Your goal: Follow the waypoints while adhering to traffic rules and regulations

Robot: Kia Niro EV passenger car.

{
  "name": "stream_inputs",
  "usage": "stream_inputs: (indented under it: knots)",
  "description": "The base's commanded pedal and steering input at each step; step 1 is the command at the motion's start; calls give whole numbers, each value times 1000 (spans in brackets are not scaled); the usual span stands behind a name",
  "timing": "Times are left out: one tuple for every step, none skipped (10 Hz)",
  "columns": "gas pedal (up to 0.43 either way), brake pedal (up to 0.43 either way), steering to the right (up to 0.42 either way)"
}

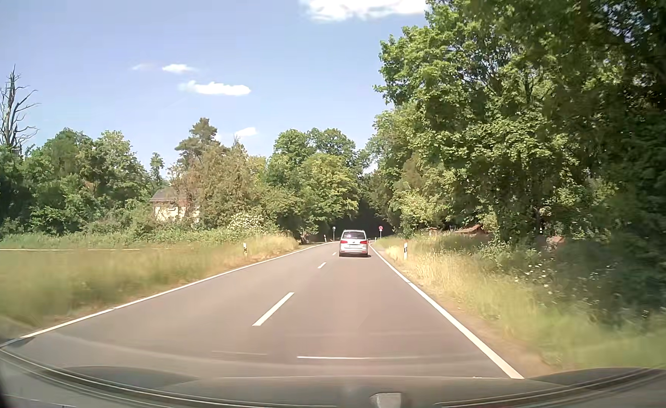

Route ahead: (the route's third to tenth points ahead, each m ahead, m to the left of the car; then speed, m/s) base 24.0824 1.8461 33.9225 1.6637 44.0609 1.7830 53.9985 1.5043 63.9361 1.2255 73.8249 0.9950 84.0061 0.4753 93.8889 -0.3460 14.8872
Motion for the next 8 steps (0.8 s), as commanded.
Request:
stream_inputs:
  knots:
    - [130, 30, 1]
    - [130, 30, 1]
    - [130, 30, 0]
    - [130, 30, 0]
    - [130, 30, 0]
    - [130, 30, 0]
    - [130, 30, 0]
    - [130, 30, 0]
